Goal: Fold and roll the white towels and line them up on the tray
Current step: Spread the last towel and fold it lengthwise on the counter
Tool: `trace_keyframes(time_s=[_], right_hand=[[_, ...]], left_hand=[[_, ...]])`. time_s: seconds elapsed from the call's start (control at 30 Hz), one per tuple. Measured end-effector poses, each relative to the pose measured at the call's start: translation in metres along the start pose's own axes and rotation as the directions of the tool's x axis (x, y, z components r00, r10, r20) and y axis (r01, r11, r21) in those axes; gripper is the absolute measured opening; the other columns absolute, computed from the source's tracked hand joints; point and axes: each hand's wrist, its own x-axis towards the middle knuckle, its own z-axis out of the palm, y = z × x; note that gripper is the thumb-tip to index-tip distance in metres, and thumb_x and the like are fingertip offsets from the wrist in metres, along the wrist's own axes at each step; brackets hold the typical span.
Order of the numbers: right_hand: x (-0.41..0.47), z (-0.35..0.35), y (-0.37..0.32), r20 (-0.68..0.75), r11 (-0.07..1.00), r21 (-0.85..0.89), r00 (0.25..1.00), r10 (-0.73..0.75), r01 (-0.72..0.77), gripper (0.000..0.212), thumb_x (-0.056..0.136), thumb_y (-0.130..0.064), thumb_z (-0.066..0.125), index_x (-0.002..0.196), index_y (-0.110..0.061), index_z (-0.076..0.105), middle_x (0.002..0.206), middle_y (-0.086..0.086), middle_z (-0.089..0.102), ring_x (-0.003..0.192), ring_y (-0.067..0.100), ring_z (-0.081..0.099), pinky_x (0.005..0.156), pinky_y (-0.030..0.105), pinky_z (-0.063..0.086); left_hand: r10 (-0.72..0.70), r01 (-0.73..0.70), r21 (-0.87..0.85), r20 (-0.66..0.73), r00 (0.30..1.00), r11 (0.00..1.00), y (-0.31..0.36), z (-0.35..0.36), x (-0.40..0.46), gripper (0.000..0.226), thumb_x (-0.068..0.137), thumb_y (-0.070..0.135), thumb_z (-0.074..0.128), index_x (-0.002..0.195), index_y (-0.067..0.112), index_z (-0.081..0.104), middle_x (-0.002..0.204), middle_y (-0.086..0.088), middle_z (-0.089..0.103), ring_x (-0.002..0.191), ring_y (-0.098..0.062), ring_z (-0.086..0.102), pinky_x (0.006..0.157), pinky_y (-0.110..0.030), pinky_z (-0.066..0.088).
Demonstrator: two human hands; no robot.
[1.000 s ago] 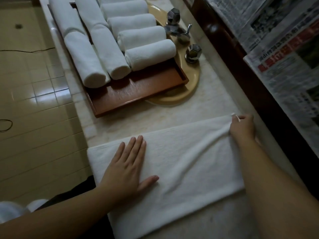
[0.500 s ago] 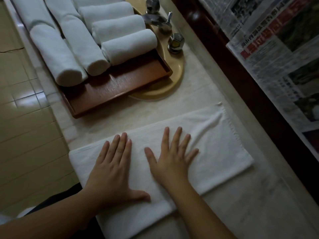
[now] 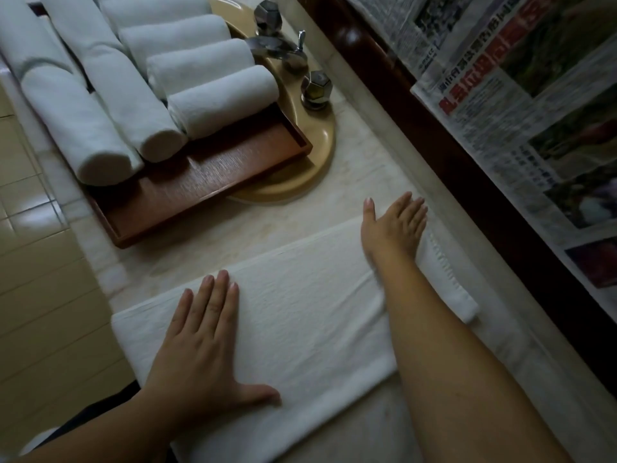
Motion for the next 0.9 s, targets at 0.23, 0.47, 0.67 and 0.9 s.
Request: trace_keyframes(time_s=[0.23,0.47,0.67,0.9], right_hand=[[-0.151,-0.001,-0.048,0.026,0.99,0.072,0.992,-0.12,0.118,0.09,0.099,-0.072,0.011,0.163,-0.015,-0.016,0.169,0.015,-0.024,0.155,0.04,-0.021,0.121,0.065,-0.01],[-0.156,0.026,-0.015,0.082,0.996,-0.073,0.996,-0.047,0.053,0.092,0.097,-0.074,0.012,0.165,-0.014,-0.005,0.169,0.026,-0.013,0.154,0.05,-0.013,0.121,0.068,-0.006],[-0.041,0.005,0.041,-0.009,0.991,0.001,0.991,0.131,-0.131,0.092,0.102,-0.067,0.016,0.163,-0.002,-0.007,0.17,0.024,-0.011,0.158,0.039,-0.01,0.129,0.049,-0.002],[-0.096,-0.019,0.03,-0.065,0.992,0.088,0.993,0.096,-0.09,0.087,0.105,-0.062,0.019,0.162,-0.004,-0.01,0.169,0.022,-0.018,0.156,0.039,-0.018,0.127,0.055,-0.006]], left_hand=[[-0.009,0.008,0.004,0.019,1.0,1.0,0.001,-0.001,0.001,0.163,0.05,0.113,0.04,0.161,-0.005,0.017,0.173,-0.02,0.007,0.161,-0.036,0.006,0.124,-0.06,0.017],[-0.013,0.013,0.043,0.002,1.0,0.999,0.001,0.003,0.001,0.165,0.049,0.114,0.04,0.162,-0.004,0.013,0.173,-0.02,0.003,0.161,-0.035,0.001,0.127,-0.059,0.012],[-0.012,0.012,0.069,-0.01,1.0,0.998,0.002,0.003,-0.001,0.164,0.051,0.113,0.04,0.163,-0.002,0.008,0.173,-0.018,-0.002,0.161,-0.033,-0.003,0.128,-0.058,0.008],[-0.022,0.023,0.062,-0.018,1.0,0.998,0.004,0.001,-0.003,0.163,0.052,0.113,0.038,0.163,-0.002,0.009,0.173,-0.018,-0.002,0.161,-0.032,-0.004,0.128,-0.059,0.012]])
